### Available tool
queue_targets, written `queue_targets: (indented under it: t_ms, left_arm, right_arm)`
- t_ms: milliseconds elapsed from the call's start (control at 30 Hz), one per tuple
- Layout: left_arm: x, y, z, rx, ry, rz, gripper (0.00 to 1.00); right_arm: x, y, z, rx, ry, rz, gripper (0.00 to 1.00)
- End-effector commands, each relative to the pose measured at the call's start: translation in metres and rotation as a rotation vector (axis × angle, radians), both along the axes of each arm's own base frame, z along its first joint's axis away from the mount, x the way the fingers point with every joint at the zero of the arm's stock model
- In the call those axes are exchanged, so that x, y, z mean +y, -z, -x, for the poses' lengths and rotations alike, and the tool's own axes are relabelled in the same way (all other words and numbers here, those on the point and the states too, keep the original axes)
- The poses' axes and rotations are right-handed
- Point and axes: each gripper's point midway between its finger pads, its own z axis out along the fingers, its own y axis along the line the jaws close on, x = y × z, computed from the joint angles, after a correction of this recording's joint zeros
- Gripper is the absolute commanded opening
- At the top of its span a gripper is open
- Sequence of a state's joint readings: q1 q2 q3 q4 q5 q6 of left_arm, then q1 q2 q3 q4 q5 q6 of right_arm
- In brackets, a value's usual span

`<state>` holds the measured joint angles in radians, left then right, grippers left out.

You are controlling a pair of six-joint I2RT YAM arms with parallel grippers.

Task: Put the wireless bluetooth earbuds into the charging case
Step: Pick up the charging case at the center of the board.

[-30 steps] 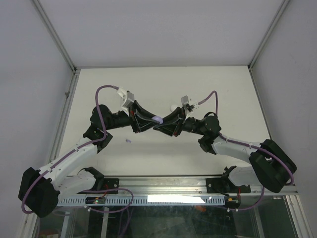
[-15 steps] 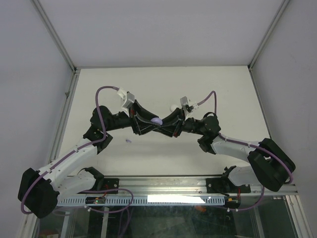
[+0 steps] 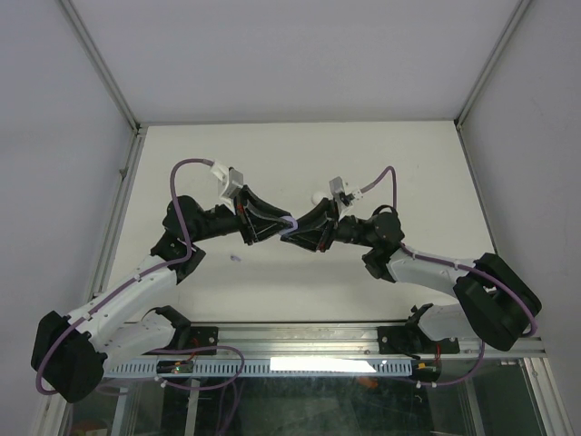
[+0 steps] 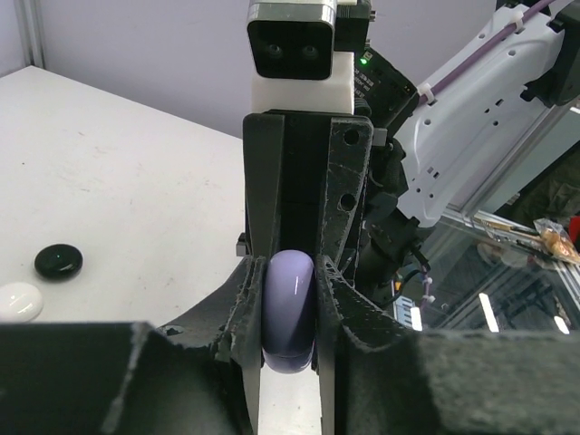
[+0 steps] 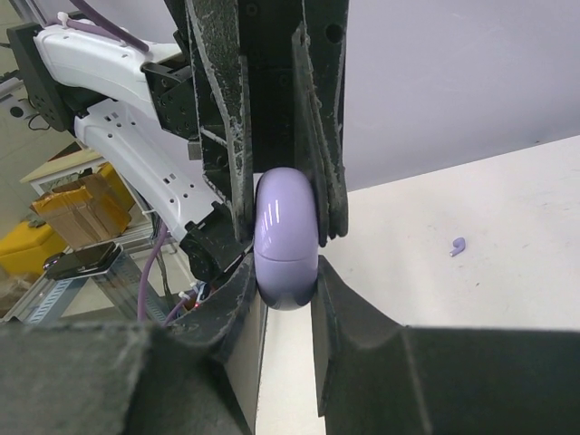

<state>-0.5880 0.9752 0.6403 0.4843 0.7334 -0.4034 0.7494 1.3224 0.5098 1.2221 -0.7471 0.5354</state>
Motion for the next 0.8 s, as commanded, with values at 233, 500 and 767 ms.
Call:
queue_targets:
  t_ms: [233,500,767]
  left_arm:
    - [0.002,-0.003,0.001,-0.097,-0.003,-0.004,0.03]
    - [0.003,0.0,0.001,-0.099,-0.009,-0.005,0.02]
    - [0.004,-0.007,0.004,-0.111,-0.007,0.025,0.02]
  right_arm:
    - [-0.006,-0.022,0.001,-0.059,-0.002,-0.06,0.33]
    - [-0.008,-0.033,0.001,-0.064,0.001,-0.099,0.46]
    - [-0.005,-0.029,0.0,-0.058,-0.011,-0.09,0.42]
